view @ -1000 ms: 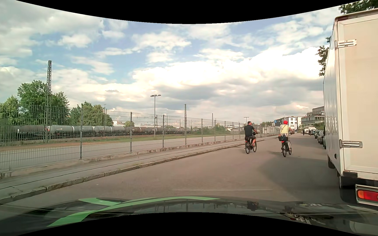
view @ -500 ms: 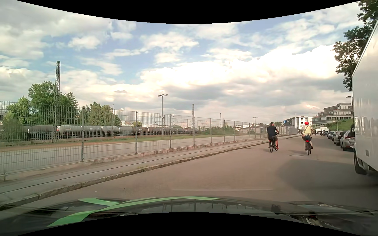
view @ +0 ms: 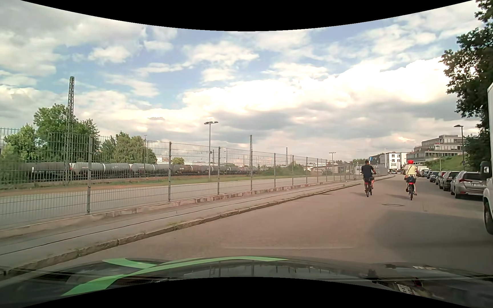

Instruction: Follow the waypoints while adhering to traffic rules and regulations

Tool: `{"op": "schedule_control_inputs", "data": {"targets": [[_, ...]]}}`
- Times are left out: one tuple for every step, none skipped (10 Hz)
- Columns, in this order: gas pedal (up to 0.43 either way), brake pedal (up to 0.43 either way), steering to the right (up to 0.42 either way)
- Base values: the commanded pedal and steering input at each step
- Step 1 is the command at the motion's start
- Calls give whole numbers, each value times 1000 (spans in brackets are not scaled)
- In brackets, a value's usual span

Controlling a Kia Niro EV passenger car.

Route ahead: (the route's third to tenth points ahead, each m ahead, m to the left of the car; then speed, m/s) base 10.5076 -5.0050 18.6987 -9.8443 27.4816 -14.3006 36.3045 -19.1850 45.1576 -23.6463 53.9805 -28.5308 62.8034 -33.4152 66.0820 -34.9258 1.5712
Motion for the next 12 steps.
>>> {"op": "schedule_control_inputs", "data": {"targets": [[0,0,232],[0,0,268],[0,55,291],[0,79,321],[0,116,349],[0,165,381],[0,177,391],[0,177,408],[0,165,432],[0,140,464],[0,110,511],[0,116,561]]}}
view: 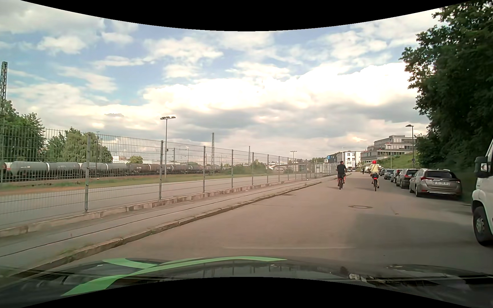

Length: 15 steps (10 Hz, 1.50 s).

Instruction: Follow the waypoints while adhering to traffic rules and regulations

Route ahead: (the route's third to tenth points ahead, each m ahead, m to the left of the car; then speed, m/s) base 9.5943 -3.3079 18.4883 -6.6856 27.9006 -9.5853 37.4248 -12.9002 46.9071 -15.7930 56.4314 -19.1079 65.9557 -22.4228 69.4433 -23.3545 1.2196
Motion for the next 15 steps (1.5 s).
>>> {"op": "schedule_control_inputs", "data": {"targets": [[0,140,605],[0,171,649],[0,171,671],[0,159,677],[0,85,677],[0,43,677],[0,30,677],[0,37,677],[0,49,677],[0,67,678],[0,79,679],[0,110,681],[0,110,684],[0,104,685],[0,91,685]]}}
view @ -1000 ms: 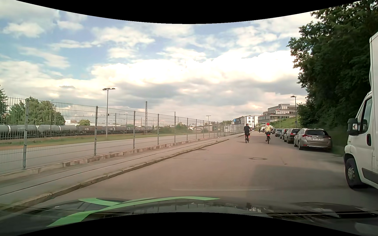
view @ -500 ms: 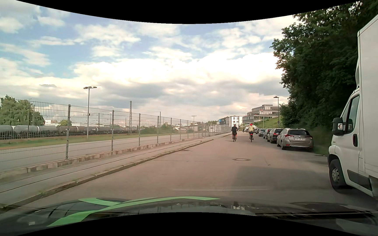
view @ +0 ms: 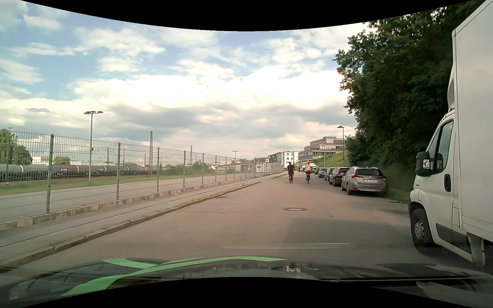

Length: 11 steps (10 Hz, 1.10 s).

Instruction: Follow the waypoints while adhering to traffic rules and regulations

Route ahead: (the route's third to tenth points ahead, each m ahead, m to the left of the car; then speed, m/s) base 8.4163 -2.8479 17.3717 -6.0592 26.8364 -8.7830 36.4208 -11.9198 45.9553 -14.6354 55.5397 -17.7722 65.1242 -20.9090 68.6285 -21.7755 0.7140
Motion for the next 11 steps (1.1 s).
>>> {"op": "schedule_control_inputs", "data": {"targets": [[0,61,686],[0,67,687],[0,79,687],[0,85,688],[0,116,689],[0,116,689],[0,91,689],[0,55,689],[0,37,688],[0,37,688],[0,73,683]]}}
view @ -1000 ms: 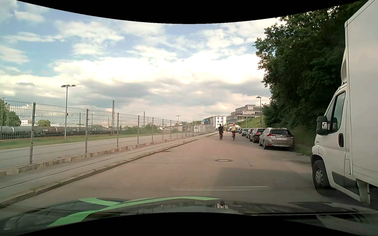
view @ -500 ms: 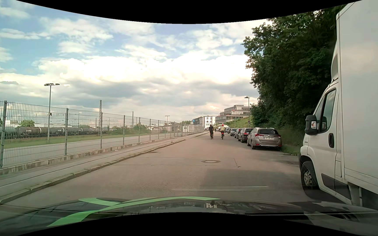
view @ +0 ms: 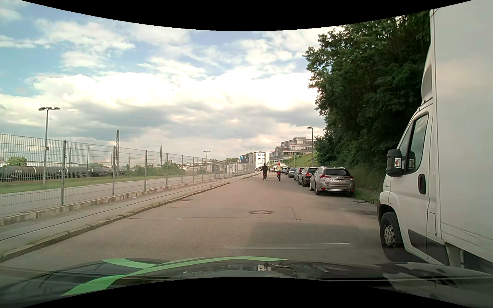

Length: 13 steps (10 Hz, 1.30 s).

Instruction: Follow the waypoints while adhering to traffic rules and regulations

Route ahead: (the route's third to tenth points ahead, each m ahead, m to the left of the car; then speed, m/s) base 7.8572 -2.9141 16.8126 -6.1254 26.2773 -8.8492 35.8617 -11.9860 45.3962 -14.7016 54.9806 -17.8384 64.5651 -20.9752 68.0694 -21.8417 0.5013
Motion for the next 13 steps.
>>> {"op": "schedule_control_inputs", "data": {"targets": [[0,85,672],[0,91,650],[0,91,624],[0,91,579],[0,91,542],[0,91,487],[0,91,433],[0,91,401],[0,91,361],[0,91,328],[0,85,305],[0,79,294],[0,79,289]]}}
